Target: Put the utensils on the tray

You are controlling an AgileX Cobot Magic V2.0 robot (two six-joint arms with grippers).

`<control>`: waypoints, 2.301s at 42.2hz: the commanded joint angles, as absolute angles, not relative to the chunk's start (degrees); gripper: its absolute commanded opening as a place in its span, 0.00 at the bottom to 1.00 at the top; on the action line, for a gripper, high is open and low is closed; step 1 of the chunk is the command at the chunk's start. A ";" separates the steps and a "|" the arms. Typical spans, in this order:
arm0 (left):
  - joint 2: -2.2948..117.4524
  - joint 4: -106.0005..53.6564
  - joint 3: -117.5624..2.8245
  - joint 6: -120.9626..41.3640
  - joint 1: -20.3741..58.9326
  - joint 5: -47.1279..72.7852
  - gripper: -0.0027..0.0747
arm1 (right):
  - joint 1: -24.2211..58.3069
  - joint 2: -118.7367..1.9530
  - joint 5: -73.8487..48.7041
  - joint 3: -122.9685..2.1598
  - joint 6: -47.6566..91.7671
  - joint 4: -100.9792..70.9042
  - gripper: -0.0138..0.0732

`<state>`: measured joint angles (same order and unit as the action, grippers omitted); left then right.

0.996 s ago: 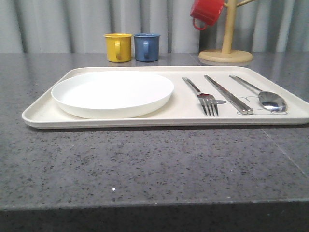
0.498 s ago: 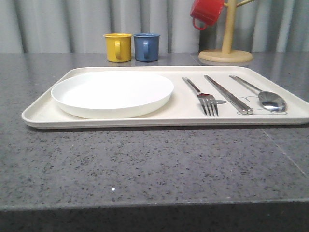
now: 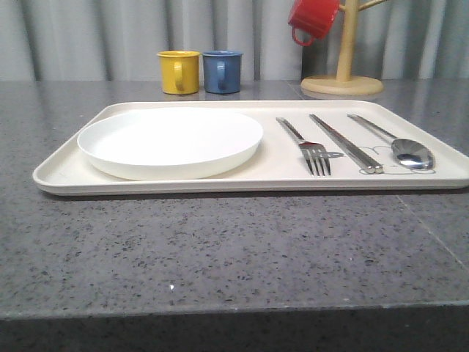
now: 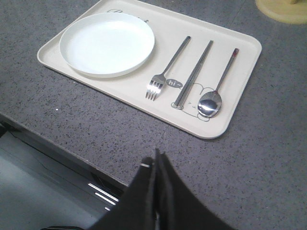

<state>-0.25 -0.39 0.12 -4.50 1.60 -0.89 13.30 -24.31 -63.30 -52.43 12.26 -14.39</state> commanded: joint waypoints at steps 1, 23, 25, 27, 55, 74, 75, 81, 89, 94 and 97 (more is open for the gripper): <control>-1.45 -1.00 0.93 -4.41 1.41 -5.82 0.01 | 13.24 -24.99 -59.68 -53.74 12.40 -15.47 0.08; -1.45 -1.00 0.93 -4.41 1.41 -5.82 0.01 | 13.24 -24.99 -59.68 -53.74 12.40 -15.47 0.08; -1.45 -1.00 0.93 -4.41 1.41 -5.82 0.01 | 13.24 -24.99 -59.68 -53.74 12.40 -15.47 0.08; -1.45 -1.00 0.93 -4.41 1.41 -5.82 0.01 | 13.24 -24.99 -59.68 -53.74 12.40 -15.47 0.08; -1.45 -1.00 0.93 -4.41 1.41 -5.82 0.01 | 1.51 -3.56 -8.02 -10.81 12.72 -10.58 0.08; -1.35 -1.00 0.93 -4.41 1.41 -5.73 0.01 | 0.00 1.47 1.43 1.50 12.67 -10.66 0.08; -1.35 -1.00 0.93 -4.41 1.41 -5.73 0.01 | 0.00 1.47 1.49 1.50 12.67 -10.66 0.08; -1.35 -1.00 0.93 -4.41 1.41 -5.73 0.01 | 0.00 1.47 1.60 1.50 12.67 -10.66 0.08; -1.35 -1.00 0.93 -4.41 1.41 -5.73 0.01 | 0.10 1.52 2.46 1.50 10.98 -12.37 0.08; -1.35 -1.00 0.93 -4.41 1.41 -5.73 0.01 | 0.55 1.52 2.48 1.50 3.52 -6.90 0.08; -1.35 -1.00 0.93 -4.41 1.41 -5.73 0.01 | 0.80 1.52 2.48 1.50 -1.56 -1.71 0.08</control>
